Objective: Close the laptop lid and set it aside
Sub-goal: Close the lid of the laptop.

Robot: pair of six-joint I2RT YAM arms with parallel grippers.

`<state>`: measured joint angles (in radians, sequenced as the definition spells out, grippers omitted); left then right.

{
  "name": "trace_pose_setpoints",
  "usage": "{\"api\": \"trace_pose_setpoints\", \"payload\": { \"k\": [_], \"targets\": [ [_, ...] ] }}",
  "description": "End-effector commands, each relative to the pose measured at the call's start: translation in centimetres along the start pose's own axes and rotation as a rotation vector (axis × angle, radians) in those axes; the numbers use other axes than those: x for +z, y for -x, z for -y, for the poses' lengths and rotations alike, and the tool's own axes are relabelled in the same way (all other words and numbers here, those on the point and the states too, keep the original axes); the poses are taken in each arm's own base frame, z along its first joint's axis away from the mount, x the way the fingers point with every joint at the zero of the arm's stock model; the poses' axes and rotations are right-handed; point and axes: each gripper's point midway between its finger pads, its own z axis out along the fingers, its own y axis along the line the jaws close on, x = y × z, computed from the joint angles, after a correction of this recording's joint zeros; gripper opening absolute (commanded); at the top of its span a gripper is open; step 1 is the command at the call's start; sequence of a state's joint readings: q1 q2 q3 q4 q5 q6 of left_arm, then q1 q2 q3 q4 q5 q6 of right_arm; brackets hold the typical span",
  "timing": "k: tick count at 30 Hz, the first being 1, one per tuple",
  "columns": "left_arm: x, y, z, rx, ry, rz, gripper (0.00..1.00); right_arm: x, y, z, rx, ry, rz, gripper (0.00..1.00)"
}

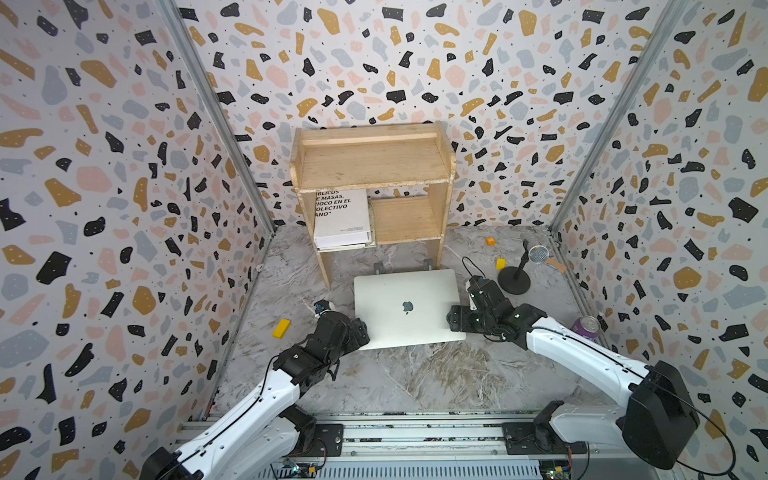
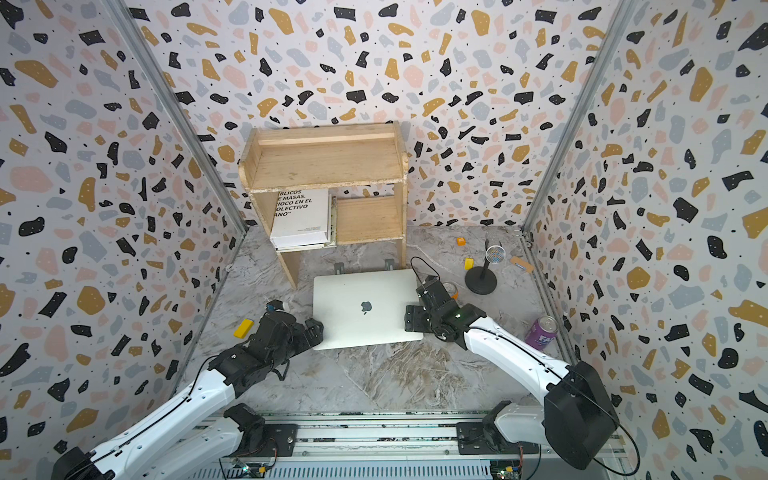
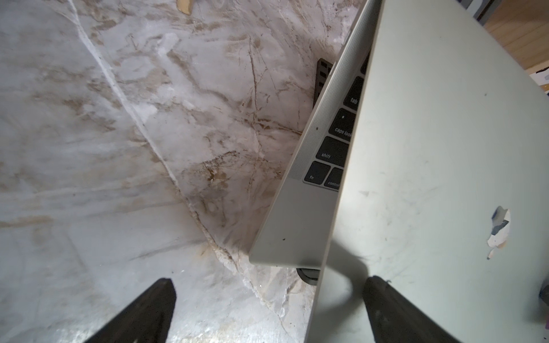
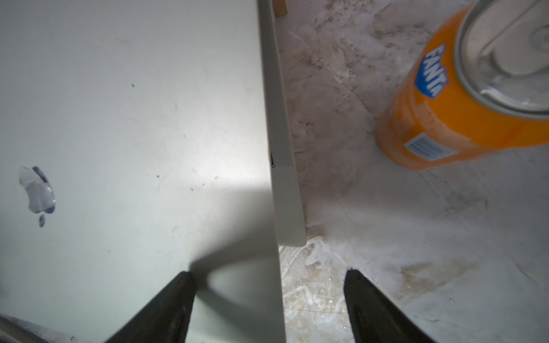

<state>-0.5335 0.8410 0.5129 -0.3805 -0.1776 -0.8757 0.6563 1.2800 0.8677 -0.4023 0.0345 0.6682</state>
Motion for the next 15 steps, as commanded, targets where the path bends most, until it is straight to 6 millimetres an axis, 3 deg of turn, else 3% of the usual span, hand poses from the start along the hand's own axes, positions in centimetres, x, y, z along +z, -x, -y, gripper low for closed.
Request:
{"api": "trace_pose_setpoints", "payload": {
  "k": [1, 15],
  "targets": [
    [0.4, 0.3, -0.3, 0.008, 0.014, 0.027, 1.0, 0.4, 0.0, 0.2, -0.018, -0.013, 0.011, 0.84],
    [1.4, 0.1, -0.4, 0.007, 0.032, 0.022, 1.0, 1.6, 0.0, 0.1, -0.024, -0.016, -0.006, 0.84]
  ]
}}
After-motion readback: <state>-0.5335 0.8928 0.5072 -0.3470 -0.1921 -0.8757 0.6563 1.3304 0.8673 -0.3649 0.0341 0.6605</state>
